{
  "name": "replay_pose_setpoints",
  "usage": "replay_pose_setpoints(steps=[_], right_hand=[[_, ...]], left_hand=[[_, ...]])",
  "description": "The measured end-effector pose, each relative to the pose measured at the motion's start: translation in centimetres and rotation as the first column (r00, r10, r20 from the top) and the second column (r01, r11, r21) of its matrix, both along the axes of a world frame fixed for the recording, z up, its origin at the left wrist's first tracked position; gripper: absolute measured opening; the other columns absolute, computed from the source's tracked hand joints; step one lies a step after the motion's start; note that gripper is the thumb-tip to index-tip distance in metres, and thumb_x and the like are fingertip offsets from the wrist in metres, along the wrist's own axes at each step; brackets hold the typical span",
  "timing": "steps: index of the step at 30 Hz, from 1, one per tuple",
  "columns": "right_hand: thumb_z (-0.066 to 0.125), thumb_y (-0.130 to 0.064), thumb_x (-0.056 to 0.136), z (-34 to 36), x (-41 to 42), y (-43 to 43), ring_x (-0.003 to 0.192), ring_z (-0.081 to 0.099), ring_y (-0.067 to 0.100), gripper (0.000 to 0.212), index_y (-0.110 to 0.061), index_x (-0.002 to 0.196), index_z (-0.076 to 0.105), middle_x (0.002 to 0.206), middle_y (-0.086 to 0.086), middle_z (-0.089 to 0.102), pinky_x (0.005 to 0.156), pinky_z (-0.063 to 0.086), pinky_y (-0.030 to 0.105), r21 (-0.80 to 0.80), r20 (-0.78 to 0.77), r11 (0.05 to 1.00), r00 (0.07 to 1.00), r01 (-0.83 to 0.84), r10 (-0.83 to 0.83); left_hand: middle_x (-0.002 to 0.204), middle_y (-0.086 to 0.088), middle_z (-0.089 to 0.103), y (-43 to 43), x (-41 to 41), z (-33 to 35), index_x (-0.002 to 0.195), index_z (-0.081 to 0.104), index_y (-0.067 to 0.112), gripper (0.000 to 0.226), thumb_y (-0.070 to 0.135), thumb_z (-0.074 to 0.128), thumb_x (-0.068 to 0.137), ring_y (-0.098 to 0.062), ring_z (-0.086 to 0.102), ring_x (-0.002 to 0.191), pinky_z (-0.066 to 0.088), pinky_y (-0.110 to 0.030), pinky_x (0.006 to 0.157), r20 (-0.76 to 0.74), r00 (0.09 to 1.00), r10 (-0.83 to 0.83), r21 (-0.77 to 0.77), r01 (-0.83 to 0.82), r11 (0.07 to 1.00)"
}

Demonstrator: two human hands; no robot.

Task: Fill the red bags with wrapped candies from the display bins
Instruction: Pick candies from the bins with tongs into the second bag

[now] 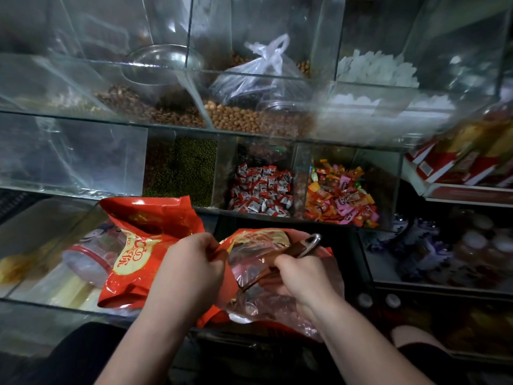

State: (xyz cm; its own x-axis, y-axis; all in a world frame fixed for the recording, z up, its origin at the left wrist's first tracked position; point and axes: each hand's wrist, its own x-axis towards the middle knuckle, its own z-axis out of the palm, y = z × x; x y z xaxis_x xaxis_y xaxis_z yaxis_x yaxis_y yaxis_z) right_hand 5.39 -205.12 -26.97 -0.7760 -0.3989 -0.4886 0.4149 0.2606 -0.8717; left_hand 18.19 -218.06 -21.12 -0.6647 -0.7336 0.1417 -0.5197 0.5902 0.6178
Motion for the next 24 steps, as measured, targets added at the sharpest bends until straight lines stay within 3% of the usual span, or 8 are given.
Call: replay_pose_setpoints(steps=[2, 6, 10, 14, 16, 18, 20, 24], right_hand=[[0.068, -0.011, 0.088, 0.1, 0.3, 0.5, 0.074, 0.080, 0.027, 0.011, -0.014, 0.091, 0.079, 0.080, 0.006, 0.081, 0.062, 0.065, 0.036, -0.083, 0.007, 0.994, 0.997, 0.076, -0.076], [0.075, -0.021, 0.096, 2.1, 0.6, 2.9, 0.077, 0.081, 0.031, 0.007, -0.015, 0.097, 0.072, 0.081, 0.012, 0.081, 0.061, 0.064, 0.032, -0.237, 0.019, 0.955, 0.984, 0.175, -0.176], [0.072, -0.027, 0.097, 4.5, 0.7, 5.6, 0.079, 0.081, 0.032, 0.014, -0.014, 0.101, 0.072, 0.089, 0.018, 0.080, 0.062, 0.065, 0.030, -0.318, -0.024, 0.914, 0.962, 0.252, -0.273], [0.073, -0.030, 0.095, 5.8, 0.2, 7.6, 0.080, 0.080, 0.035, 0.025, -0.007, 0.104, 0.072, 0.088, 0.017, 0.080, 0.066, 0.066, 0.034, -0.362, -0.074, 0.877, 0.928, 0.315, -0.364], [0.074, -0.028, 0.095, 6.2, 0.0, 8.3, 0.081, 0.080, 0.036, 0.023, -0.007, 0.104, 0.072, 0.088, 0.017, 0.080, 0.064, 0.065, 0.032, -0.381, -0.079, 0.869, 0.925, 0.316, -0.372], [0.074, -0.023, 0.095, 6.3, -0.1, 8.6, 0.082, 0.080, 0.036, 0.016, -0.009, 0.103, 0.071, 0.088, 0.014, 0.081, 0.064, 0.065, 0.032, -0.394, -0.070, 0.868, 0.932, 0.303, -0.357], [0.073, -0.018, 0.095, 6.2, -0.1, 9.2, 0.082, 0.080, 0.036, 0.012, -0.008, 0.100, 0.070, 0.086, 0.016, 0.081, 0.064, 0.065, 0.033, -0.399, -0.069, 0.867, 0.933, 0.300, -0.354], [0.071, -0.009, 0.095, 6.2, -0.1, 11.3, 0.079, 0.080, 0.036, 0.006, -0.004, 0.095, 0.068, 0.084, 0.024, 0.078, 0.060, 0.064, 0.030, -0.422, -0.049, 0.852, 0.931, 0.309, -0.362]], left_hand=[[0.059, 0.008, 0.058, -0.1, 0.0, 0.0, 0.060, 0.054, 0.025, 0.029, 0.018, 0.071, 0.083, -0.002, 0.051, 0.059, 0.028, -0.015, 0.048, 0.004, 1.000, 0.017, -0.014, -0.017, 1.000], [0.058, 0.010, 0.056, -0.2, -0.2, -0.1, 0.061, 0.053, 0.025, 0.029, 0.017, 0.070, 0.083, -0.004, 0.051, 0.057, 0.030, -0.020, 0.048, -0.035, 0.998, 0.045, -0.028, -0.046, 0.999], [0.086, 0.009, 0.069, 0.4, -0.7, 0.3, 0.092, 0.066, 0.028, 0.010, 0.022, 0.069, 0.085, -0.018, 0.065, 0.081, 0.051, -0.032, 0.066, -0.048, 0.998, 0.046, -0.035, -0.048, 0.998], [0.115, -0.002, 0.057, 1.6, -0.9, 1.1, 0.125, 0.058, 0.023, 0.050, 0.021, 0.076, 0.079, -0.020, 0.049, 0.108, 0.045, -0.034, 0.088, -0.149, 0.985, 0.089, -0.188, -0.117, 0.975], [0.115, -0.001, 0.052, 3.5, -1.3, 1.9, 0.119, 0.061, 0.019, 0.046, 0.015, 0.077, 0.076, -0.012, 0.039, 0.107, 0.035, -0.026, 0.089, -0.296, 0.954, -0.037, -0.320, -0.062, 0.945], [0.110, 0.003, 0.056, 5.4, -2.2, 1.7, 0.107, 0.067, 0.017, 0.032, 0.007, 0.075, 0.078, -0.012, 0.049, 0.104, 0.040, -0.023, 0.087, -0.343, 0.907, -0.243, -0.361, 0.112, 0.926], [0.115, 0.007, 0.058, 6.5, -3.2, 1.0, 0.111, 0.068, 0.020, 0.030, 0.010, 0.072, 0.083, -0.014, 0.056, 0.109, 0.045, -0.025, 0.094, -0.262, 0.909, -0.323, -0.256, 0.257, 0.932], [0.140, 0.004, 0.044, 6.8, -4.9, -1.0, 0.142, 0.044, 0.027, 0.055, 0.038, 0.062, 0.092, -0.020, 0.047, 0.129, 0.042, -0.034, 0.104, -0.003, 0.979, -0.203, -0.071, 0.203, 0.977]])
